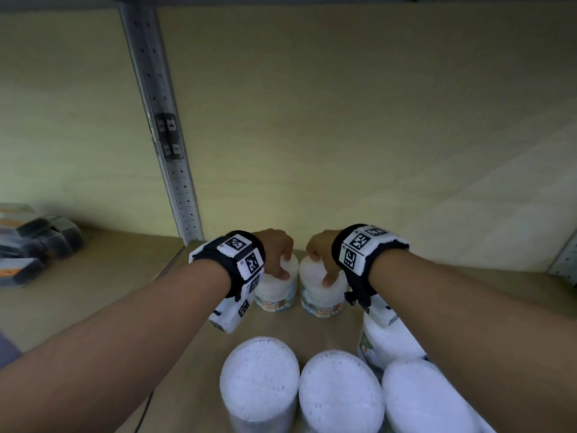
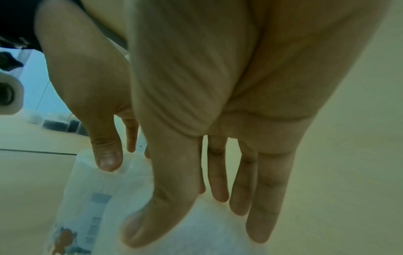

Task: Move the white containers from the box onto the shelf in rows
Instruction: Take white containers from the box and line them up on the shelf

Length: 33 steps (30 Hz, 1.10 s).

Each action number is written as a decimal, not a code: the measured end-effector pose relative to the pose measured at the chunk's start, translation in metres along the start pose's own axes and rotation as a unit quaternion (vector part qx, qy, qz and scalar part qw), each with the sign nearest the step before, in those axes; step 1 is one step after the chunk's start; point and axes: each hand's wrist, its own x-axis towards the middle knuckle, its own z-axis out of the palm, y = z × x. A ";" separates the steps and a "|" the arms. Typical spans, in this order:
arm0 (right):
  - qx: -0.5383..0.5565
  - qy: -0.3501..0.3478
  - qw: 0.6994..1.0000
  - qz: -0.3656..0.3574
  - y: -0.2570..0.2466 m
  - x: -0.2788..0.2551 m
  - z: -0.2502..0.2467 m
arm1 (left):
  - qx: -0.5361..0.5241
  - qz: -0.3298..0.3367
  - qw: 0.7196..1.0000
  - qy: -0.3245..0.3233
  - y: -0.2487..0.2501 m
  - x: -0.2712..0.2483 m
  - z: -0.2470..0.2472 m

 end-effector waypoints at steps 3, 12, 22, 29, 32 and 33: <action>0.003 0.006 1.000 -0.023 -0.002 -0.010 0.010 | 0.011 0.009 1.000 -0.007 0.009 -0.016 0.004; 0.032 -0.004 0.999 -0.041 -0.014 -0.060 0.027 | 0.005 0.002 1.000 -0.011 0.033 -0.060 0.017; 0.006 -0.020 1.000 -0.021 -0.019 -0.080 0.040 | 0.003 -0.038 0.999 0.018 0.046 -0.087 0.028; 0.061 0.039 0.997 -0.009 -0.006 -0.095 0.049 | -0.016 -0.060 0.998 0.029 0.051 -0.094 0.027; 0.070 0.073 0.995 0.005 0.002 -0.106 0.048 | -0.040 -0.059 0.996 0.053 0.058 -0.098 0.024; 0.074 0.080 0.994 0.013 0.005 -0.109 0.048 | -0.051 -0.057 0.995 0.065 0.062 -0.099 0.023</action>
